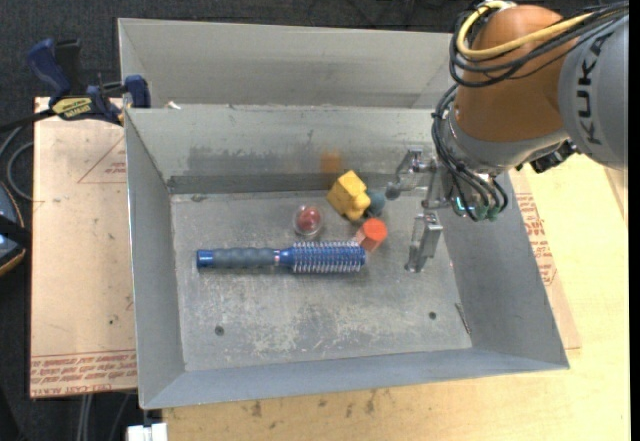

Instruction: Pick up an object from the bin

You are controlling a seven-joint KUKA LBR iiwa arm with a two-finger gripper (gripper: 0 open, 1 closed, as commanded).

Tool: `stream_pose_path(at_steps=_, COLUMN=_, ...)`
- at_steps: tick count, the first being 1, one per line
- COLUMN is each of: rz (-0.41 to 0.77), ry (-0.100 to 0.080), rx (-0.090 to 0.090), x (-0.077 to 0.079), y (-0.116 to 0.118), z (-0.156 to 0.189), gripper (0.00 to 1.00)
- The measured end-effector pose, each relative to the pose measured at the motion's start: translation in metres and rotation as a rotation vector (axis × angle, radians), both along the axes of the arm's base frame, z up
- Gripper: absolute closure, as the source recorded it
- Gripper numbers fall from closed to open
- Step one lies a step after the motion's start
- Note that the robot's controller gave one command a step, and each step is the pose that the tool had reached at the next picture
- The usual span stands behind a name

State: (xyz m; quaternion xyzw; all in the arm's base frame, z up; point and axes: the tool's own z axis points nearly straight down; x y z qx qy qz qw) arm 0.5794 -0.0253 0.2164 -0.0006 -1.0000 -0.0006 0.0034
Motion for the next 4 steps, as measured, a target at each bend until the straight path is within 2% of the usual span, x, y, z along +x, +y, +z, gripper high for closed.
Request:
stream_pose_path(at_steps=1, rz=0.162, ry=-0.018, rx=0.0, x=0.022, y=0.073, z=-0.145, gripper=0.0)
stream_pose_path(at_steps=2, rz=0.178, ry=-0.01, rx=0.001, x=0.005, y=0.081, z=-0.115, gripper=0.0)
stream_pose_path(at_steps=3, rz=0.369, ry=-0.011, rx=0.001, x=0.013, y=0.087, z=-0.116, gripper=0.0)
stream_pose_path(at_steps=4, rz=0.336, ry=-0.017, rx=0.002, x=0.017, y=0.096, z=-0.144, gripper=0.0)
